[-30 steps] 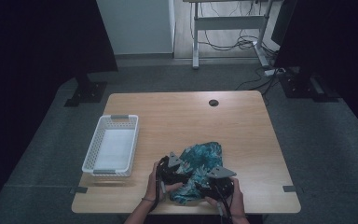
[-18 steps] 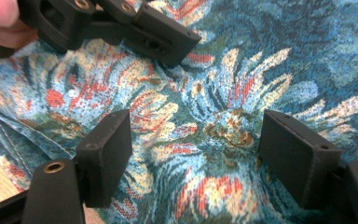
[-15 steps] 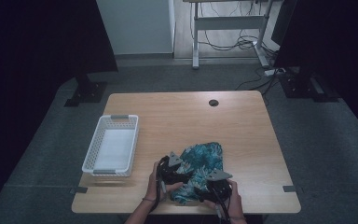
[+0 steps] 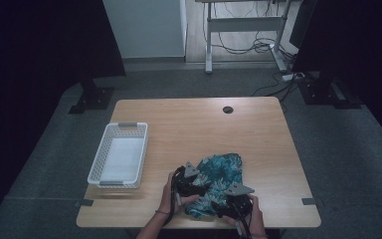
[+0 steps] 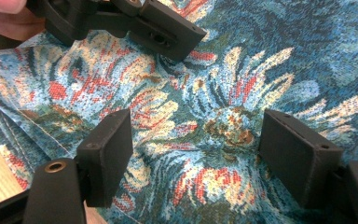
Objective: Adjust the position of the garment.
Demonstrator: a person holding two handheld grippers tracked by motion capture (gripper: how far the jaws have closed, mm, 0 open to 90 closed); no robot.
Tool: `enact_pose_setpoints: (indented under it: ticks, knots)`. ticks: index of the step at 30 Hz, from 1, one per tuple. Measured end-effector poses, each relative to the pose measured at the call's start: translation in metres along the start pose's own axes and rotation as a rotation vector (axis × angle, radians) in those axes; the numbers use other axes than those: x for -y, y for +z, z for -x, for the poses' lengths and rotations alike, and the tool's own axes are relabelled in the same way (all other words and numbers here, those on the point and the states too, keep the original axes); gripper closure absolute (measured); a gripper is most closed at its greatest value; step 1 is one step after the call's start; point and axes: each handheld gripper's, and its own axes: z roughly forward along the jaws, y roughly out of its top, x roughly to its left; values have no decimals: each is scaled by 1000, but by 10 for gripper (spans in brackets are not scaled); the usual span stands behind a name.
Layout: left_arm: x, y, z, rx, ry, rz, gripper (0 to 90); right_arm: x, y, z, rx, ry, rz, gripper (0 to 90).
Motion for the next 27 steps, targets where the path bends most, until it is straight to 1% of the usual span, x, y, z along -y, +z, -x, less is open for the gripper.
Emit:
enact_pose_setpoints:
  ticks: [6, 15, 21, 27]
  knots:
    - [-2, 3, 5, 3, 19, 0, 283, 5, -5, 5, -2, 15, 9, 256]
    - [-1, 3, 4, 26, 11, 8, 282, 7, -7, 5, -3, 18, 15, 256]
    - [0, 2, 5, 38, 25, 1, 278, 9, -10, 5, -9, 20, 18, 256]
    - [0, 2, 8, 34, 28, 4, 278, 13, -12, 6, -14, 24, 26, 256]
